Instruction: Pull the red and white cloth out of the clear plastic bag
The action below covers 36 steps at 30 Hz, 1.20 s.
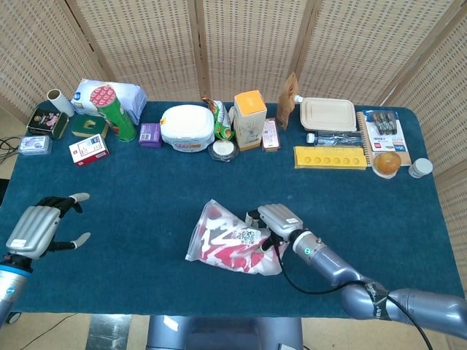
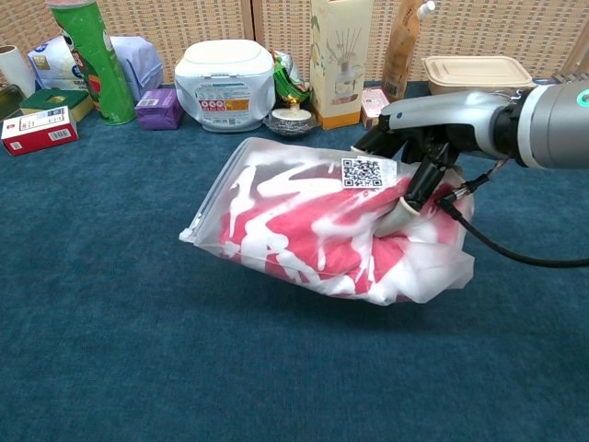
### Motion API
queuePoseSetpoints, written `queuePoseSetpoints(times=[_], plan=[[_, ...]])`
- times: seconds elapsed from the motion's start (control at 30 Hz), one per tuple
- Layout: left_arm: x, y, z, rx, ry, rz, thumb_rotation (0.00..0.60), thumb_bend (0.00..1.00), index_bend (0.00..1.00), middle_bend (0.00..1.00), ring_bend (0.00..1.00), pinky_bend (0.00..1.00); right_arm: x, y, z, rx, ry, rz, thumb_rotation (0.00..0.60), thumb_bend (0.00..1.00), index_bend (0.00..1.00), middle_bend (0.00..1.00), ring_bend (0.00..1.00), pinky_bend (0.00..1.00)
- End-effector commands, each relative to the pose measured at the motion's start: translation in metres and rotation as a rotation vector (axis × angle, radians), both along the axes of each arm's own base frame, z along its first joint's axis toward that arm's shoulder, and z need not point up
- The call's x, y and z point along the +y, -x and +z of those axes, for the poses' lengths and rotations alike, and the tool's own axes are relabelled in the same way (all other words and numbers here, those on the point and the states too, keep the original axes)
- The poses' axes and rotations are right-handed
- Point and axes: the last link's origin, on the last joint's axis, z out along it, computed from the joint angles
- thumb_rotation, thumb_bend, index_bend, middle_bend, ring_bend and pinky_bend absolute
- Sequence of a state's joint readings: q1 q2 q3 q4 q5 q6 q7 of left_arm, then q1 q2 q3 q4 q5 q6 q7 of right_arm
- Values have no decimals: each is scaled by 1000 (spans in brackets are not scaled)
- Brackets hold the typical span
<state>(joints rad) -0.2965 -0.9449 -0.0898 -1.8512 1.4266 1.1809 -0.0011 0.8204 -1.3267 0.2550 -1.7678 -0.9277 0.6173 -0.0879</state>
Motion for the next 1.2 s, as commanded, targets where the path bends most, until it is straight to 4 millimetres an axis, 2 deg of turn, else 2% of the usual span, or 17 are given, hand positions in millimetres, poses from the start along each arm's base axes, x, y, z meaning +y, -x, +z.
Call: queuePoseSetpoints(times=[0.03, 0.13, 0.23, 0.5, 0.63, 0.93, 1.2], plan=[[29, -22, -10, -15, 95, -41, 600, 228, 320, 625, 544, 570, 5, -5, 2, -48, -25, 9, 600, 257, 807, 788, 974, 939], [44, -38, -18, -29, 159, -56, 600, 212, 327, 698, 633, 671, 6, -7, 3, -71, -29, 17, 600, 257, 807, 788, 975, 941], [52, -49, -24, -39, 186, -79, 600, 212, 327, 744, 690, 728, 7, -8, 5, -88, -31, 18, 600, 257, 807, 787, 977, 943], [67, -78, -53, -59, 288, -121, 597, 190, 327, 845, 806, 816, 9, -12, 5, -118, -32, 29, 600, 257, 807, 786, 980, 943], [69, -90, -66, -62, 356, -129, 568, 181, 327, 897, 856, 849, 9, -12, 3, -128, -35, 23, 600, 257, 807, 785, 982, 943], [72, -111, -80, -98, 458, -119, 557, 207, 327, 940, 903, 885, 8, -14, 0, -138, -41, 19, 600, 257, 807, 783, 985, 944], [78, -122, -91, -85, 452, -132, 564, 208, 327, 943, 908, 887, 9, -15, 1, -148, -40, 16, 600, 257, 807, 781, 989, 944]])
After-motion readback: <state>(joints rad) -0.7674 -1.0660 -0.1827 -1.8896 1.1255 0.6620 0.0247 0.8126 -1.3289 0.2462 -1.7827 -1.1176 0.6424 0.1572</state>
